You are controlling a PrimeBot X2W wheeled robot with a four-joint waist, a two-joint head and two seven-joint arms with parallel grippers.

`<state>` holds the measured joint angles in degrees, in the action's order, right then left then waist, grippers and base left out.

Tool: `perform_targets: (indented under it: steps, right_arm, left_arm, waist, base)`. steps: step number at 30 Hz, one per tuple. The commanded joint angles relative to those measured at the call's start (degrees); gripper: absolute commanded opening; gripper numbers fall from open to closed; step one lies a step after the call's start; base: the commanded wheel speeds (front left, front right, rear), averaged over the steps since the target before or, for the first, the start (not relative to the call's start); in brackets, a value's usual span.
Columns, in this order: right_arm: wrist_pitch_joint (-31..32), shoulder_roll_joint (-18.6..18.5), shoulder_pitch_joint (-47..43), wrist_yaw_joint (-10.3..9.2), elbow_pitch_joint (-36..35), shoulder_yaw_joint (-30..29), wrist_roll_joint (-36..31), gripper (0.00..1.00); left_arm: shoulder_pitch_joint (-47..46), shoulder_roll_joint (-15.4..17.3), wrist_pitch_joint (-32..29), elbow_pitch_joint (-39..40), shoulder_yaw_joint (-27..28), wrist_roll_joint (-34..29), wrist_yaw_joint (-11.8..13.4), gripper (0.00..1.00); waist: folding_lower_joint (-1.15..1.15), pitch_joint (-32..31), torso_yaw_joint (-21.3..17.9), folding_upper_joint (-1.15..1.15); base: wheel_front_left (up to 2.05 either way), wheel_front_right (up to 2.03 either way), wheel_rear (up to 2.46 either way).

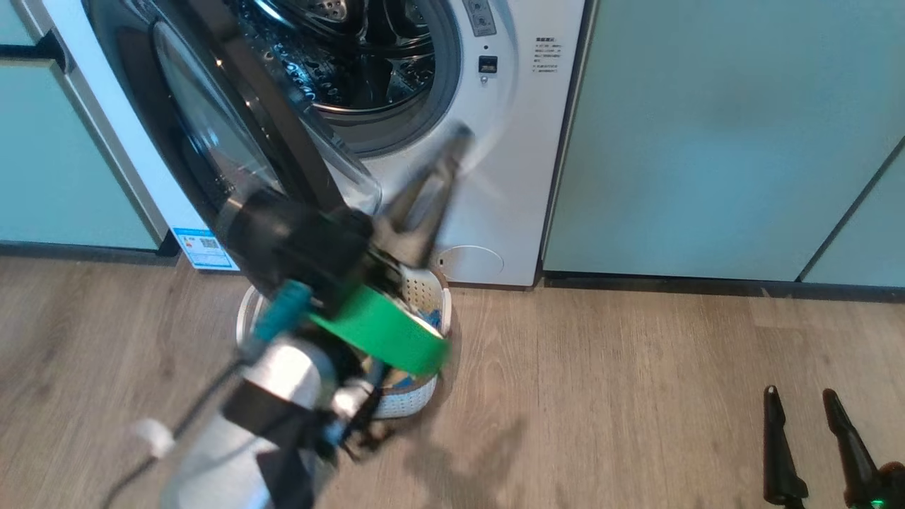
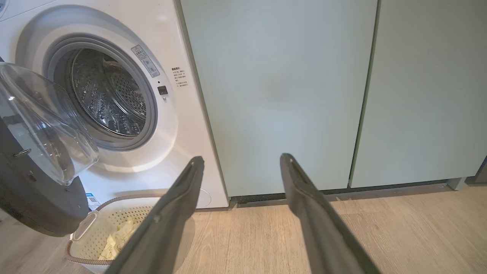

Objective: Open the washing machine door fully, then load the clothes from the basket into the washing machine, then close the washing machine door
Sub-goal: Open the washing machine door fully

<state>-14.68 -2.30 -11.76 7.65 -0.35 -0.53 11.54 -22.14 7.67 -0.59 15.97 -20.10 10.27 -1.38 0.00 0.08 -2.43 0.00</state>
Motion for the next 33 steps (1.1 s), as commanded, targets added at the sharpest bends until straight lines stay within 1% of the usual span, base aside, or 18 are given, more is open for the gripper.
perform_targets:
  steps: [1, 6, 11, 24, 30, 33]
  right_arm:
    - [-0.3, -0.6, 0.7, -0.16, -1.7, 1.2, -0.2, 1.0]
    - [-0.3, -0.6, 0.9, -0.16, -1.6, 1.2, 0.0, 1.0]
    - [-0.3, -0.6, 1.1, -0.16, -1.6, 1.2, 0.3, 1.0]
    - [-0.3, -0.6, 1.8, -0.16, -0.9, 1.6, 0.5, 1.0]
    - [-0.3, -0.6, 1.9, -0.16, -0.6, 1.7, 0.5, 1.0]
    - [-0.3, -0.6, 1.9, -0.16, -0.5, 1.8, 0.6, 1.0]
  left_arm:
    - [-0.7, 0.5, -0.6, 1.7, 1.5, 0.4, -0.2, 0.0]
    - [2.8, -0.7, -2.9, -0.9, -2.7, 1.5, -0.7, 0.0]
    - [3.8, -1.0, -3.3, -5.5, -3.6, 1.8, -0.3, 0.0]
    - [0.6, -0.4, -4.0, -20.6, 0.1, 2.9, 2.4, 0.0]
    - [-1.6, -0.1, -3.0, -27.3, 1.5, 3.3, 3.3, 0.0]
    - [-2.3, -0.1, -2.4, -29.1, 2.0, 3.6, 3.5, 0.0]
  waist:
    - [0.0, 0.0, -0.1, 0.0]
    - [0.0, 0.4, -0.2, 0.0]
    - [0.0, 0.8, -0.1, 0.0]
    - [0.0, 1.1, -0.4, 0.0]
    - [0.0, 1.2, -0.7, 0.0]
    - [0.0, 1.2, -0.8, 0.0]
  base:
    - [0.0, 0.0, 0.0]
    - [0.0, 0.0, 0.0]
    - [0.0, 0.0, 0.0]
    - [0.0, 0.0, 0.0]
    - [0.0, 0.0, 0.0]
    - [0.0, 0.0, 0.0]
